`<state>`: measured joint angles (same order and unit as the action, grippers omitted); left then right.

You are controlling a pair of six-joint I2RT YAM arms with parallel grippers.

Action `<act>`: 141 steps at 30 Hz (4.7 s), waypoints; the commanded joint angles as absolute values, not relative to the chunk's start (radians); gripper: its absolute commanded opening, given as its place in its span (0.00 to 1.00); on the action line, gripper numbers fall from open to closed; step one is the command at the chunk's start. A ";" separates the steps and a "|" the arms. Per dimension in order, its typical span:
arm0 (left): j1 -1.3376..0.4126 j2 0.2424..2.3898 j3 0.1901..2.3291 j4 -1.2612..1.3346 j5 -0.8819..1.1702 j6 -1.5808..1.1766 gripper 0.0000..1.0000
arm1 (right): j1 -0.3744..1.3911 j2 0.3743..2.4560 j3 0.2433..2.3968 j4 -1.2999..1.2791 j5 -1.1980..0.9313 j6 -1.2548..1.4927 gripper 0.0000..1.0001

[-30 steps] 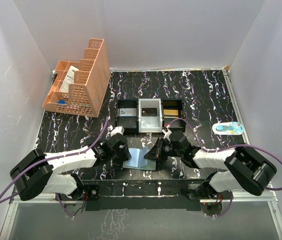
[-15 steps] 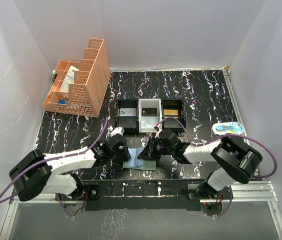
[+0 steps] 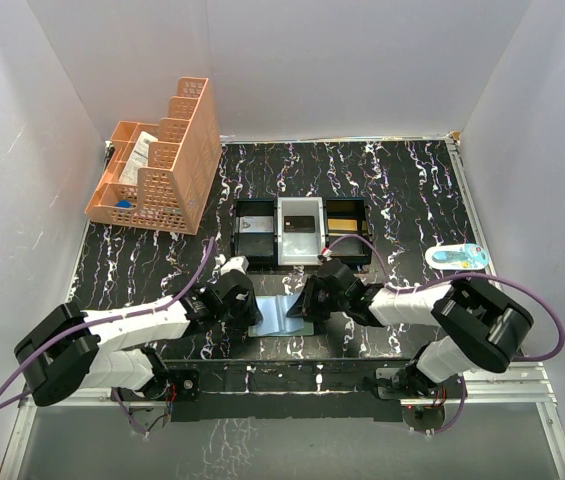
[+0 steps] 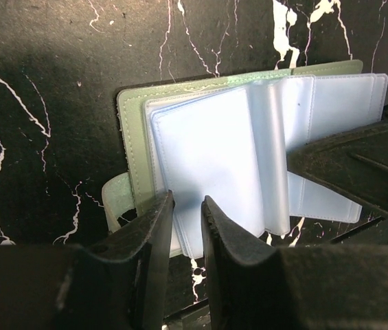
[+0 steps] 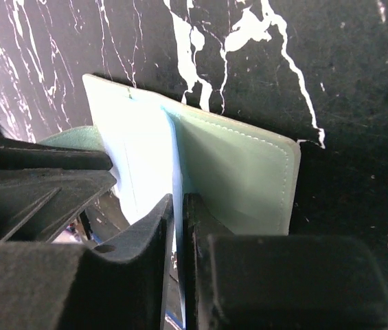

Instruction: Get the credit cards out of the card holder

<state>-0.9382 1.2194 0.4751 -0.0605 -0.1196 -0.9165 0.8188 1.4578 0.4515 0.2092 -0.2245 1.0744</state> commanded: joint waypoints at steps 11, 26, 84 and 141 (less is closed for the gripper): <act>-0.946 1.194 0.561 -0.238 -0.114 -0.887 0.42 | 0.835 1.398 0.458 0.089 -0.111 1.020 0.21; -0.948 1.173 0.589 -0.140 -0.101 -0.861 0.45 | 0.834 1.387 0.439 0.126 -0.132 1.015 0.22; -0.951 1.113 0.541 -0.210 -0.117 -0.873 0.28 | 0.833 1.041 0.599 -0.345 0.184 0.964 0.46; -0.955 0.864 0.525 -0.344 -0.298 -0.913 0.46 | 0.897 1.392 0.674 -0.192 0.056 0.862 0.47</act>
<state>-0.9516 0.9691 0.4957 -0.2188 -0.1780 -0.9016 0.8967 1.4357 0.6579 -0.1570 -0.0505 0.8921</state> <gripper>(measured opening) 0.374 0.469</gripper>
